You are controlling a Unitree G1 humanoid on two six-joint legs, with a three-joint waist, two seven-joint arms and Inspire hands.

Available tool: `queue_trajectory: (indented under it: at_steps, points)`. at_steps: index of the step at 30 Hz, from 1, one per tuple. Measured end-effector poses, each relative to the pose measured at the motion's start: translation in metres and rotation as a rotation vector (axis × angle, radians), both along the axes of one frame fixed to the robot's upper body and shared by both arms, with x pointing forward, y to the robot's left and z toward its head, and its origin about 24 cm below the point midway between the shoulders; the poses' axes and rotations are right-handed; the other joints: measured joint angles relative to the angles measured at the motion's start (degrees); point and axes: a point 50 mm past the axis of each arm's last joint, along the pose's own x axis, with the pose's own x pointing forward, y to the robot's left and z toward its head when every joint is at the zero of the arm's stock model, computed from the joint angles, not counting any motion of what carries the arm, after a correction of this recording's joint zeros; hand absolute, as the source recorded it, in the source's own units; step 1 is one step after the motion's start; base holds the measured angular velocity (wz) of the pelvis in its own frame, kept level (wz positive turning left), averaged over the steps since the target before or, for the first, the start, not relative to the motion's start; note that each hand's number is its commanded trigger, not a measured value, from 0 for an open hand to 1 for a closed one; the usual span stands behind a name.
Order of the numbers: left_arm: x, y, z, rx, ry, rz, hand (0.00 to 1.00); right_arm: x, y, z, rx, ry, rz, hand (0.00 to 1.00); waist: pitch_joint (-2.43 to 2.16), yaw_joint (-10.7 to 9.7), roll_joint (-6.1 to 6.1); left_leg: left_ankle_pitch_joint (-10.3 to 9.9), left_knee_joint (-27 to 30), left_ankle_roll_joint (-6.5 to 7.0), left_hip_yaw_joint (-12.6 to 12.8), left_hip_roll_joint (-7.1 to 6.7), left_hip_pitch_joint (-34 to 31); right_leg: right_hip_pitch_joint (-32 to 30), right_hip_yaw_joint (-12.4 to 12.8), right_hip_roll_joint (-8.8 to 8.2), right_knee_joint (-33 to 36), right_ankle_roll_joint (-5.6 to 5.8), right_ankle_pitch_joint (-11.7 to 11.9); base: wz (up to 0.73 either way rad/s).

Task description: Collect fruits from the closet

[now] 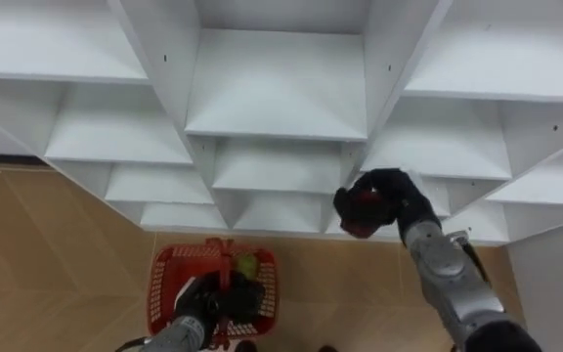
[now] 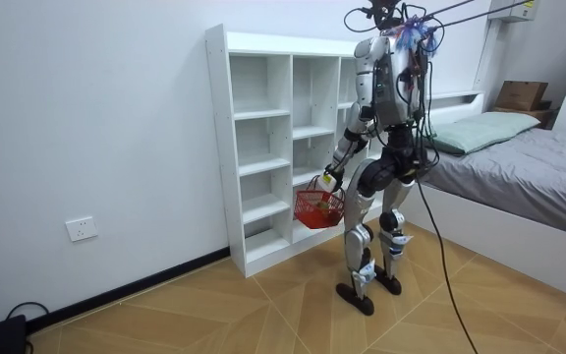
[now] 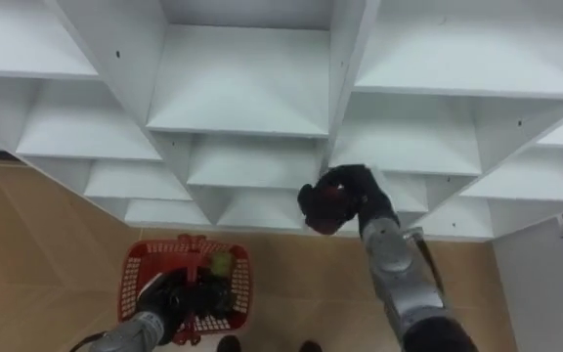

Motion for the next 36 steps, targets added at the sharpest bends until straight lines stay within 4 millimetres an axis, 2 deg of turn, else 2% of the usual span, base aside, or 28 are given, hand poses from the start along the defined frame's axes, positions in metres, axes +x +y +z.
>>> queue_trajectory:
  at_steps: [6,10,17,24,36]
  points:
    - [-0.006,-0.005,-0.003,0.001,0.018,0.002,1.00,-0.021,0.009,-0.017,0.083,0.073,-0.023,1.00,-0.01,-1.43,0.69,0.10,-0.46,0.01,0.05,0.06,0.34,0.49,-0.08,0.19,-0.83,0.11,0.41,0.00]
    - [-0.007,-0.019,-0.003,-0.039,0.018,-0.006,1.00,-0.030,0.015,-0.024,0.143,0.107,-0.036,1.00,0.01,-1.57,1.08,0.11,-0.81,0.00,0.08,0.05,0.27,0.36,0.02,0.29,-1.07,0.12,0.42,0.00]
    - [-0.007,-0.027,-0.002,-0.077,0.022,0.011,1.00,-0.035,0.027,-0.027,0.222,0.124,-0.046,1.00,0.08,-2.40,1.88,0.11,-1.57,0.01,0.70,0.04,0.72,0.36,0.71,0.43,-1.12,0.18,0.47,-0.04]
    - [-0.006,-0.033,-0.002,-0.094,0.020,0.009,1.00,-0.041,0.029,-0.032,0.210,0.148,-0.030,1.00,0.46,-2.51,2.85,0.11,-2.09,0.00,1.09,0.09,0.88,0.26,1.18,0.58,-1.56,0.25,0.54,-0.02]
    - [-0.004,-0.037,0.002,-0.166,0.010,0.043,1.00,-0.044,0.026,-0.038,0.221,0.178,-0.078,1.00,0.57,-2.39,2.70,0.11,-2.04,0.01,2.34,0.16,0.47,-1.03,2.28,0.60,-0.84,0.28,0.51,-0.04]
